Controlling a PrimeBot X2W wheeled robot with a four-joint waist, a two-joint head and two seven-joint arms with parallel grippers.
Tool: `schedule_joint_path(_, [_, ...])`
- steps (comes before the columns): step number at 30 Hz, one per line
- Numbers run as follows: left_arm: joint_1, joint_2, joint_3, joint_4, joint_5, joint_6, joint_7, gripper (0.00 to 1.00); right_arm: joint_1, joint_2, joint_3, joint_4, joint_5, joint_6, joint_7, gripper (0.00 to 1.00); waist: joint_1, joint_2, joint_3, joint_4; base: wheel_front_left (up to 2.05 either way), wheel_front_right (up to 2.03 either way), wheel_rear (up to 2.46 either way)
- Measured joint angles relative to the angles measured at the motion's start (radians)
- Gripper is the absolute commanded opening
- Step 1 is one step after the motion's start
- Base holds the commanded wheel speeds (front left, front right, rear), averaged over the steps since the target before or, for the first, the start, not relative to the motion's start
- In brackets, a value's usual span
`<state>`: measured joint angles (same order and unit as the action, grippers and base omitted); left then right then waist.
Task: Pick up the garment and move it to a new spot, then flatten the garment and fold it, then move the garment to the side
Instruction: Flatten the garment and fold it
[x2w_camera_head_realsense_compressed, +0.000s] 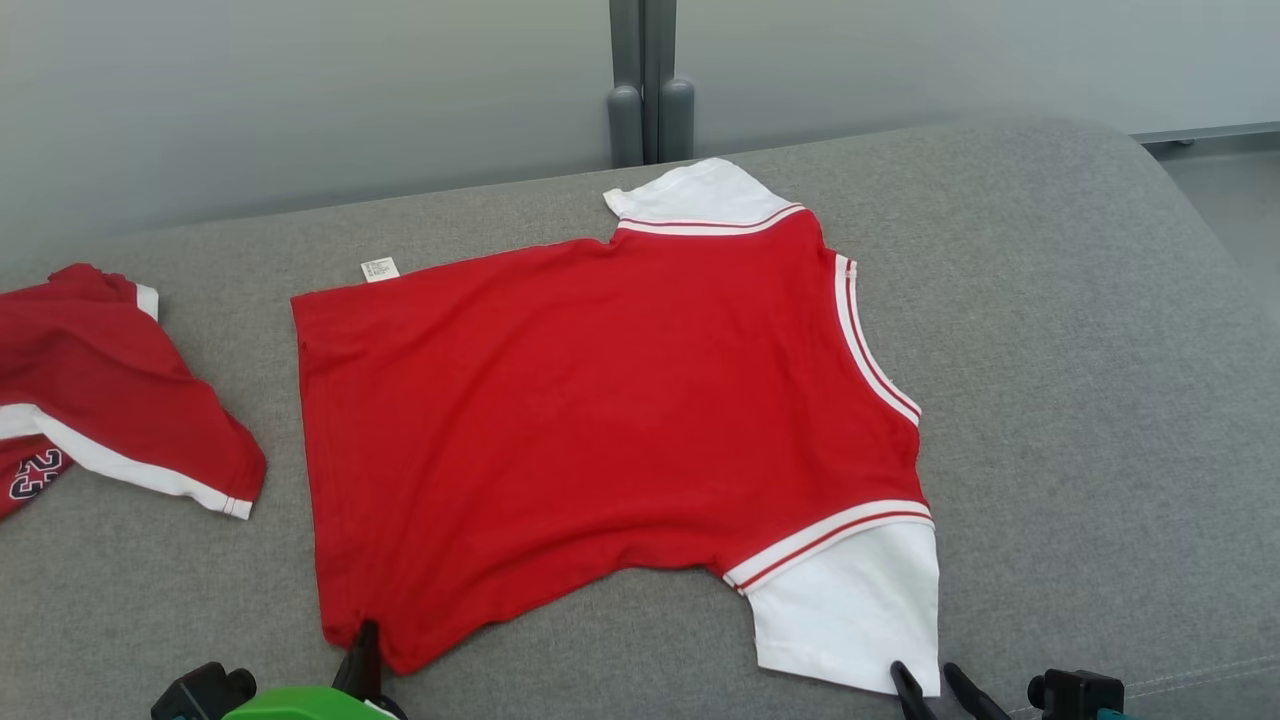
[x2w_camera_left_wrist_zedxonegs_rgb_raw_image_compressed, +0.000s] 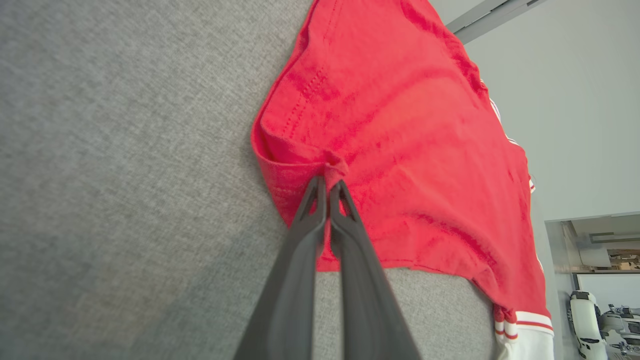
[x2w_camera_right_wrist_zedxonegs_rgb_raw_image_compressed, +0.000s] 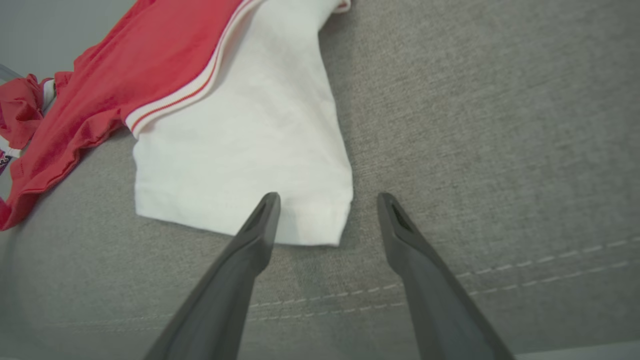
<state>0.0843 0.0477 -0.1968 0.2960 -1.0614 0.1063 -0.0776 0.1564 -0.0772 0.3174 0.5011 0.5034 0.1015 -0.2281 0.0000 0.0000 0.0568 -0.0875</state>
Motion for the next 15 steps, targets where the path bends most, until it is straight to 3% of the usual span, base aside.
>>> schedule_joint_path(1, [-0.003, 0.0, -0.001, 0.003, 0.0, 0.0, -0.004, 0.0, -0.005, 0.0, 0.003, 0.005, 0.0, 0.003, 0.0, 0.64, 0.0, 0.0, 0.001, 0.001, 0.0, 0.0, 0.0])
schedule_joint_path(2, [-0.006, 0.0, -0.002, 0.004, 0.001, 0.001, -0.008, 0.0, -0.008, -0.001, 0.006, 0.008, 0.0, 0.003, 0.0, 0.46, 0.0, 0.0, 0.002, 0.002, 0.0, 0.0, 0.0])
schedule_joint_path(3, [-0.008, 0.0, -0.003, 0.007, 0.002, 0.001, -0.009, 0.0, -0.011, -0.002, 0.008, 0.012, 0.0, 0.003, 0.0, 0.37, 0.0, 0.0, 0.003, 0.003, 0.0, 0.0, 0.0])
schedule_joint_path(5, [-0.009, 0.0, -0.005, 0.012, 0.004, 0.001, -0.012, 0.0, -0.02, -0.008, 0.014, 0.022, 0.0, 0.003, 0.0, 0.0, 0.0, 0.0, 0.005, 0.005, 0.0, 0.0, 0.0])
schedule_joint_path(15, [-0.033, 0.0, -0.014, 0.012, 0.021, 0.001, -0.051, 0.0, -0.072, 0.012, -0.001, 0.0, 0.025, 0.013, -0.002, 0.0, 0.0, 0.0, 0.01, 0.006, 0.0, 0.0, 0.0])
